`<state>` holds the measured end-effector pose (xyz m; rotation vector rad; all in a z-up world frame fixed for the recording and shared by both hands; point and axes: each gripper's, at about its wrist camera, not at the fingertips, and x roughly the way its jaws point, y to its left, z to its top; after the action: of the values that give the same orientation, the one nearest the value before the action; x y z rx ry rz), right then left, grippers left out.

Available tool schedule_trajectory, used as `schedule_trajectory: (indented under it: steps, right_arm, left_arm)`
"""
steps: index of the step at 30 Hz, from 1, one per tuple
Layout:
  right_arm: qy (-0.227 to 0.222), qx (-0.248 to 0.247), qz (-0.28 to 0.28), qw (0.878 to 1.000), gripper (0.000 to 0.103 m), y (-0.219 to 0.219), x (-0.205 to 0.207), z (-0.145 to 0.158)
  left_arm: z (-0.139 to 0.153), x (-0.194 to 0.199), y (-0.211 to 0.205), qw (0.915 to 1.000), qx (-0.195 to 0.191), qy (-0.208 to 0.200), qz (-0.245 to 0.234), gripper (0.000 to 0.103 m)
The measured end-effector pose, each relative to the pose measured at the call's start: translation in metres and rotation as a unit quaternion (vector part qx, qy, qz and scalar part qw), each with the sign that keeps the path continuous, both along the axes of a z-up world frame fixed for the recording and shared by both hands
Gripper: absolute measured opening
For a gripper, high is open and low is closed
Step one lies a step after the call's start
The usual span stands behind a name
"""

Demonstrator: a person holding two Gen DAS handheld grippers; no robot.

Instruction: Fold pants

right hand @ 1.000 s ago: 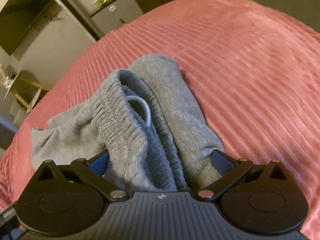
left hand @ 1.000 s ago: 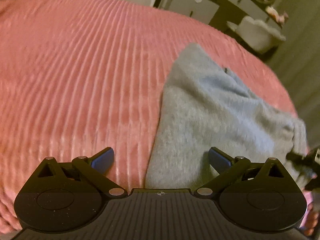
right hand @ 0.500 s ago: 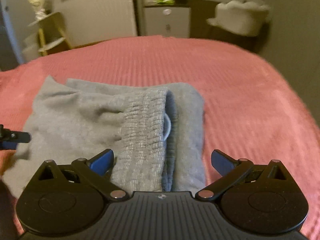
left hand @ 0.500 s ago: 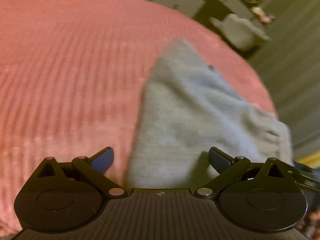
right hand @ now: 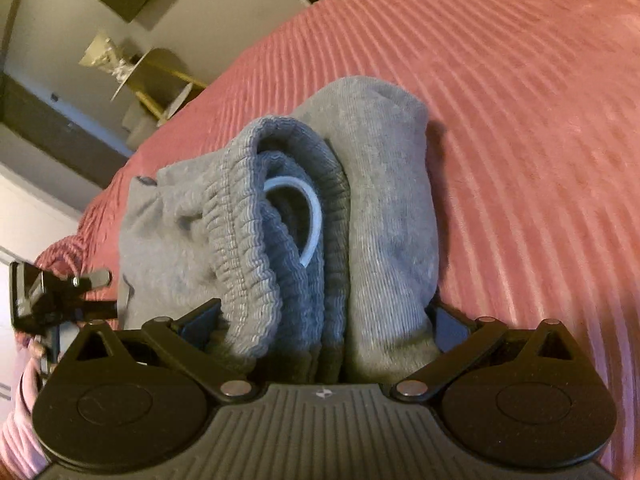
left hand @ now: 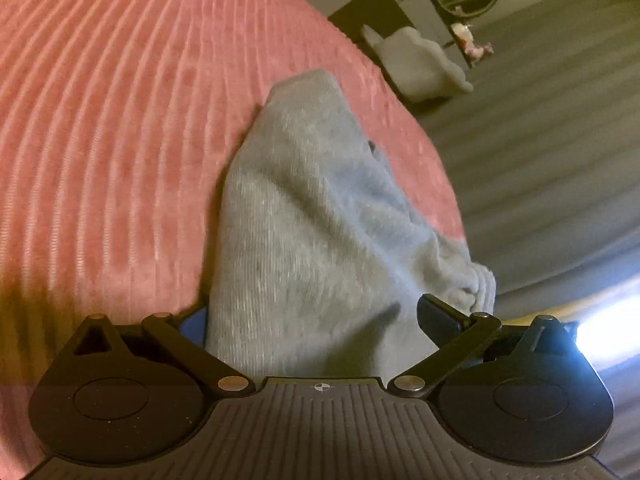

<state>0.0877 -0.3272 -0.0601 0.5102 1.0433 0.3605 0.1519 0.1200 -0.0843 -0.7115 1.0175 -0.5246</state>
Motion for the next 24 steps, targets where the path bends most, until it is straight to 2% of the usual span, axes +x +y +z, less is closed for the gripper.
schedule_trajectory:
  steps: [2,8,12,15,20,24]
  right_arm:
    - [-0.007,0.009,0.015,1.000,0.103,-0.003,0.000,-0.003]
    - [-0.037,0.024,0.038,0.998,0.103,-0.021,-0.013,-0.006]
    - [-0.044,0.046,0.053,0.997,0.103,-0.025,-0.007,-0.011]
    - [-0.040,0.044,0.064,0.996,0.103,-0.025,-0.004,-0.011]
    - [-0.024,0.062,0.052,0.996,0.103,-0.023,0.006,-0.014]
    - [0.018,0.086,0.024,0.996,0.103,-0.009,0.014,-0.014]
  left_arm:
    - [-0.008,0.006,0.002,0.9998,-0.009,0.017,0.000,0.103]
    - [-0.009,0.010,0.003,0.9990,-0.035,0.017,-0.025,0.103]
    - [-0.016,0.014,-0.003,0.9969,-0.064,0.027,-0.037,0.103]
    - [-0.020,0.017,-0.003,0.9960,-0.073,0.034,-0.039,0.103]
    - [-0.018,0.022,-0.020,0.9976,-0.035,0.018,-0.057,0.103]
    - [-0.013,0.012,-0.026,0.9984,-0.029,-0.015,-0.047,0.103]
